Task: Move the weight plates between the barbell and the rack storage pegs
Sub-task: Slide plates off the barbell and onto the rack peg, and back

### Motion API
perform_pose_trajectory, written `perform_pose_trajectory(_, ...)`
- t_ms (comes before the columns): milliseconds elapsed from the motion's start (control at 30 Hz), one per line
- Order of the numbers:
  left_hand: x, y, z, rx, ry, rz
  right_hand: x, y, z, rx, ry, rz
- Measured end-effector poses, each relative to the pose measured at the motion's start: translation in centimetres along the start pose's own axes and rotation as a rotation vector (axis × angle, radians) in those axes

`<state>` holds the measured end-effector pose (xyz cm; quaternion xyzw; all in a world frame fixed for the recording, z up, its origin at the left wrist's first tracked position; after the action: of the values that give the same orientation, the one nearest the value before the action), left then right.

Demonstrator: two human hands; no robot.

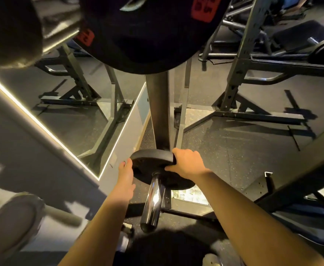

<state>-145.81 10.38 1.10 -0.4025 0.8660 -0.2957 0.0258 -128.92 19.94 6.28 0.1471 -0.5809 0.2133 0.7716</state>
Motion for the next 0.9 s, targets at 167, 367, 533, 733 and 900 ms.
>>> perform_pose_trajectory(167, 0.2, -2.9, -1.3, -0.252, 0.202, 0.058, 0.2, -1.4, -0.7, -0.096, 0.104, 0.057)
perform_pose_trajectory(367, -3.0, -7.7, -2.7, -0.396, 0.458, 0.042, 4.1, -4.8, -2.9, -0.235, 0.277, 0.051)
perform_pose_trajectory(533, -7.4, -12.7, -1.5, -0.563, 0.371, 0.08, 9.1, -9.7, -5.9, -0.298, 0.34, -0.208)
perform_pose_trajectory(733, -8.5, -15.8, -2.3, -0.652, 0.339, 0.18, 15.2, -16.4, -5.7, -0.185, 0.412, -0.496)
perform_pose_trajectory(900, -5.4, -19.3, -4.8, -0.715, 0.246, 0.259, 16.9, -20.5, -5.2, -0.188, 0.411, -0.59)
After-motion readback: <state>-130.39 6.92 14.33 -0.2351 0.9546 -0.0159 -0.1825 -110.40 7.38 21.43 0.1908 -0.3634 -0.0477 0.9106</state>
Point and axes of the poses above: each hand's wrist, its own y-axis towards the middle knuckle, its own x-axis out of the back of the hand, z = x × y, the point moved 6 cm from there along y, towards the middle knuckle, and after that the axes turned 8 degrees about -z, right-handed, at the moved point
